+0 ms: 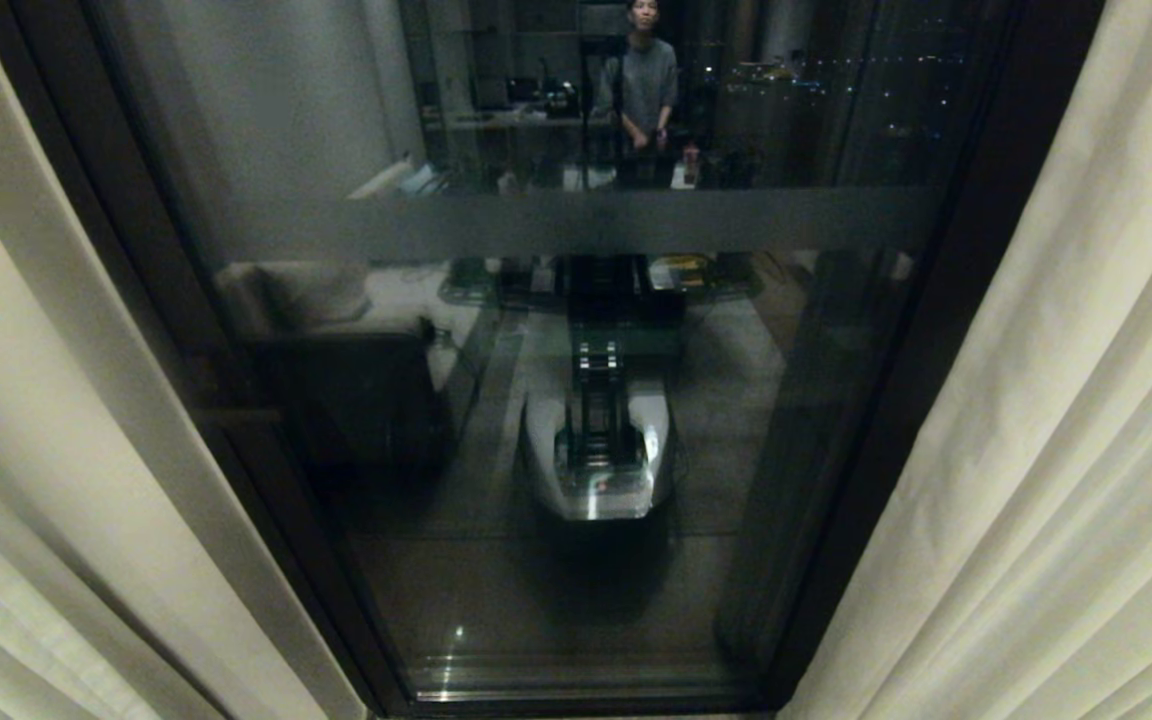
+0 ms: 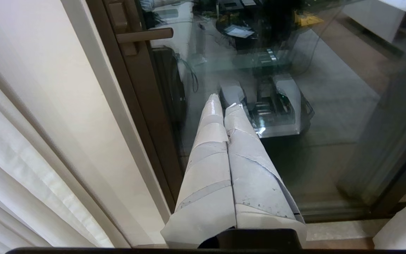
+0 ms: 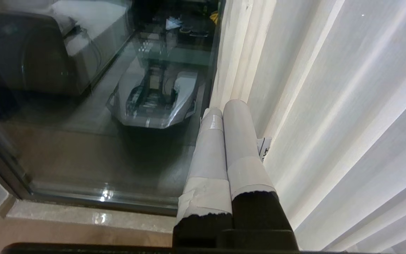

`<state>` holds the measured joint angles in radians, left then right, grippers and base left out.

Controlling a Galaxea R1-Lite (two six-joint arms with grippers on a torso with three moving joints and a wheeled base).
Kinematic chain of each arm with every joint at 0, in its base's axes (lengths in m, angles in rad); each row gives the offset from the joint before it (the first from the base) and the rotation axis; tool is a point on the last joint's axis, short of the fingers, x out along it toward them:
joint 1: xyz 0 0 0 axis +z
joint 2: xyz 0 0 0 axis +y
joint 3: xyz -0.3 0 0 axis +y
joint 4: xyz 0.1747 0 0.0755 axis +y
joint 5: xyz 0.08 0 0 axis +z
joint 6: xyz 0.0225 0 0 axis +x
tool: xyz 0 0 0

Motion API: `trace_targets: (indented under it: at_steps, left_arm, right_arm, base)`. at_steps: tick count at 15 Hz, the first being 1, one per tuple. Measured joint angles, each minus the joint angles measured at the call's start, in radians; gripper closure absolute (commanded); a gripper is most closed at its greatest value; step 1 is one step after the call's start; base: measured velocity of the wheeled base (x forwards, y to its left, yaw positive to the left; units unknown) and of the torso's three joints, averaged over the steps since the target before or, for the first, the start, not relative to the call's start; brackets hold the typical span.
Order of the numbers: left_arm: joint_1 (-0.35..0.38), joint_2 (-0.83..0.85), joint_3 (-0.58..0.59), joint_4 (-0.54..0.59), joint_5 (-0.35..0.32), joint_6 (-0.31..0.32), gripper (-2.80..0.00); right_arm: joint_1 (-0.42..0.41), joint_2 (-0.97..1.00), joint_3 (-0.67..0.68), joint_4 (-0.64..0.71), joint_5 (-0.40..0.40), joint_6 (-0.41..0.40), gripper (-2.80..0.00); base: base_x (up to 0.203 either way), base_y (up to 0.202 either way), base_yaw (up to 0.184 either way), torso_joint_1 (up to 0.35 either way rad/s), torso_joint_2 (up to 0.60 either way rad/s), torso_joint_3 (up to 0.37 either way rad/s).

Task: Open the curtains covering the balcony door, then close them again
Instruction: Pull the inner curtains open on both sides

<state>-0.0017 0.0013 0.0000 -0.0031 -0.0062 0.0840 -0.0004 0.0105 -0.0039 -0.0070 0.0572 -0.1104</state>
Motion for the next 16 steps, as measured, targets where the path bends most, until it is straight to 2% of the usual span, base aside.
trace_targets:
  at_steps: [4, 7, 9, 11, 12, 16]
  left_arm:
    - [0.000, 0.000, 0.000, 0.000, 0.000, 0.000, 0.00]
    - [0.000, 0.000, 0.000, 0.000, 0.000, 0.000, 0.00]
    - [0.000, 0.000, 0.000, 0.000, 0.000, 0.000, 0.00]
    - [0.000, 0.000, 0.000, 0.000, 0.000, 0.000, 0.00]
    - [0.000, 0.000, 0.000, 0.000, 0.000, 0.000, 0.00]
    - [0.000, 0.000, 0.000, 0.000, 0.000, 0.000, 0.00]
  right_arm:
    - [-0.013, 0.146, -0.104, -0.063, 0.005, 0.002, 0.00]
    - [-0.089, 0.359, -0.229, -0.196, 0.011, 0.014, 0.00]
    - [-0.146, 0.499, -0.358, -0.268, 0.014, 0.029, 0.00]
    - [-0.168, 0.601, -0.464, -0.298, 0.016, 0.042, 0.00]
    - [-0.164, 0.645, -0.503, -0.303, 0.017, 0.056, -2.80]
    - [-0.121, 0.761, -0.585, -0.389, 0.015, 0.081, -2.80]
  base:
    - [0.000, 0.000, 0.000, 0.000, 0.00, 0.000]
    - [0.000, 0.000, 0.000, 0.000, 0.00, 0.000]
    - [0.000, 0.000, 0.000, 0.000, 0.00, 0.000]
    - [0.000, 0.000, 0.000, 0.000, 0.00, 0.000]
    - [0.000, 0.000, 0.000, 0.000, 0.00, 0.000]
    - [0.000, 0.000, 0.000, 0.000, 0.00, 0.000]
